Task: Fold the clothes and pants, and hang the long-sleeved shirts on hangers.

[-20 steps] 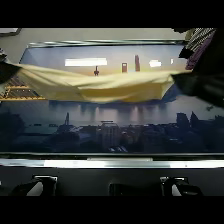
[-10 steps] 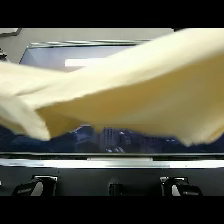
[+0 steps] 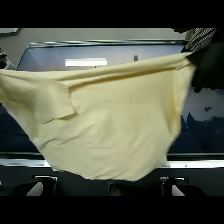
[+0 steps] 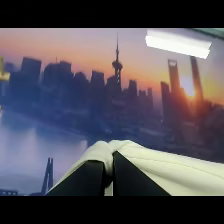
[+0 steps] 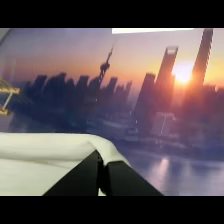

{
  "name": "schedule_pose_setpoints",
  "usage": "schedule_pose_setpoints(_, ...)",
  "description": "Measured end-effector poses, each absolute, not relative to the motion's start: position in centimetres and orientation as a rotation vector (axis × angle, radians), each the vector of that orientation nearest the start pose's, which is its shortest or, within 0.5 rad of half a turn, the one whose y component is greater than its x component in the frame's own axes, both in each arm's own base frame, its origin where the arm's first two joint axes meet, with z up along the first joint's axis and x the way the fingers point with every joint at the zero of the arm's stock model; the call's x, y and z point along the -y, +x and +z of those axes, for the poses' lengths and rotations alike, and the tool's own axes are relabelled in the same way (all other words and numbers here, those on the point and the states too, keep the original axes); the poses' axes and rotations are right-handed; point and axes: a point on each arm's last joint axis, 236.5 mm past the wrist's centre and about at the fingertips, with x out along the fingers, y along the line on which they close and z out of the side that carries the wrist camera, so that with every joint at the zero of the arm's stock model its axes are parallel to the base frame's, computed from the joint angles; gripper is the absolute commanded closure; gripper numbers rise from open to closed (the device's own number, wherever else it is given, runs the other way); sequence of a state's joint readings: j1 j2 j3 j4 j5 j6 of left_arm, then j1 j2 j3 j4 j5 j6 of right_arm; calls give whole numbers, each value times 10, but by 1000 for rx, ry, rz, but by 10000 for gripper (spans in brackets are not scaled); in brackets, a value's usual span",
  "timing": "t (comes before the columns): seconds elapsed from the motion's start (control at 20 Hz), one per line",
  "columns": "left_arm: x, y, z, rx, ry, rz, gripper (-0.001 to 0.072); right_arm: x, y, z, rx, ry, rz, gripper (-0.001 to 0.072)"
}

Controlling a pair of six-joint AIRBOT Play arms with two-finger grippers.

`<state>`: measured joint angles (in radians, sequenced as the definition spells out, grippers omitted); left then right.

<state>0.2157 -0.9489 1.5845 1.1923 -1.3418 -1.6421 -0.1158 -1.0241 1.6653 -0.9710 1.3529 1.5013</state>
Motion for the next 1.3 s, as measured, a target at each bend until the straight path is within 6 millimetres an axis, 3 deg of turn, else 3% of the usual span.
schedule_pose_setpoints(0.1, 7, 399, 230, -808, -373, -93, 695, -87, 397, 252, -804, 373, 413, 680)
schedule_pose_setpoints(0.3, 20, 485, 98, -993, -390, -105, 696, -81, 461, 121, -999, 496, 365, 679)
schedule_pose_setpoints(0.35, 25, 502, 67, -1026, -394, -104, 696, -81, 476, 97, -1013, 528, 359, 680)
schedule_pose_setpoints(0.5, 39, 546, 2, -1067, -413, -99, 695, -89, 514, 41, -1002, 610, 351, 680)
schedule_pose_setpoints(0.65, 55, 573, -37, -1088, -445, -112, 694, -100, 539, 2, -974, 637, 321, 679)
schedule_pose_setpoints(0.7, 60, 577, -48, -1099, -457, -117, 687, -103, 546, -7, -964, 642, 307, 679)
schedule_pose_setpoints(0.75, 63, 580, -54, -1104, -467, -119, 624, -105, 551, -15, -956, 646, 296, 678)
schedule_pose_setpoints(0.8, 65, 582, -59, -1109, -474, -122, 508, -106, 555, -21, -948, 650, 284, 649)
schedule_pose_setpoints(0.85, 66, 583, -63, -1115, -482, -123, 402, -106, 558, -24, -943, 657, 273, 557)
schedule_pose_setpoints(0.95, 63, 581, -62, -1132, -495, -125, 374, -104, 560, -24, -938, 668, 266, 307)
schedule_pose_setpoints(1.0, 57, 579, -58, -1139, -494, -126, 374, -103, 559, -20, -943, 683, 269, 235)
schedule_pose_setpoints(1.15, 33, 563, -33, -1162, -463, -154, 374, -84, 546, 6, -973, 697, 309, 236)
schedule_pose_setpoints(1.3, 1, 535, -2, -1199, -448, -168, 374, -44, 509, 31, -1041, 647, 349, 238)
